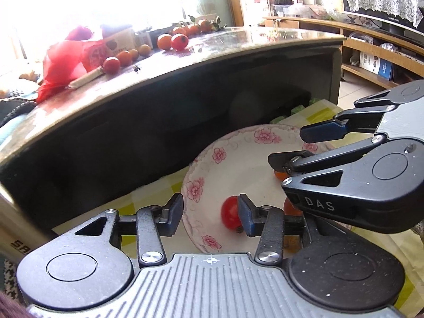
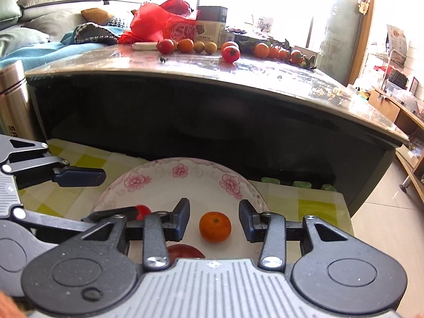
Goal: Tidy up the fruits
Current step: 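Open both tools to release the orange and tomato into the bowl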
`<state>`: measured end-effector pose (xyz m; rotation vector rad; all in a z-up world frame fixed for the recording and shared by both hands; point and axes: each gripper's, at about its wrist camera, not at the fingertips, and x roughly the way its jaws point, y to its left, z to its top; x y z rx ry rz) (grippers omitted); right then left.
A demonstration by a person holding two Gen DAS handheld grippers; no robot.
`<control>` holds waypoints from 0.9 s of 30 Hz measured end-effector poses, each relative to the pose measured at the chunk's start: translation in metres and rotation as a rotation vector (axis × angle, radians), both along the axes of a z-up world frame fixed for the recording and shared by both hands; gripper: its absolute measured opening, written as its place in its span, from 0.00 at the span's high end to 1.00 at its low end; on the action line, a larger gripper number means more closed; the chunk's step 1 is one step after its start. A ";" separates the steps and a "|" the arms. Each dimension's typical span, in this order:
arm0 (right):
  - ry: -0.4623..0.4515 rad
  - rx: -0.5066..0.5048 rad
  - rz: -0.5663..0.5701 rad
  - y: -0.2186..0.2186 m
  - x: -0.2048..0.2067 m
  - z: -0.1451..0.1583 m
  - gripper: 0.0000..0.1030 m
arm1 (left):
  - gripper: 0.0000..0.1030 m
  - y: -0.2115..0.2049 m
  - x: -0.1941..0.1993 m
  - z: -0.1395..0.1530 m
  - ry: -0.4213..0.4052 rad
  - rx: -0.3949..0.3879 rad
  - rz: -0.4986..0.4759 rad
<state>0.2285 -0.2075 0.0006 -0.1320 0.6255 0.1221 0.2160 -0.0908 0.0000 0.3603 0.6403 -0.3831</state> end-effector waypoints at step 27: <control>-0.061 0.028 0.045 0.041 -0.095 0.057 0.53 | 0.39 0.046 -0.077 0.045 -0.052 -0.020 0.024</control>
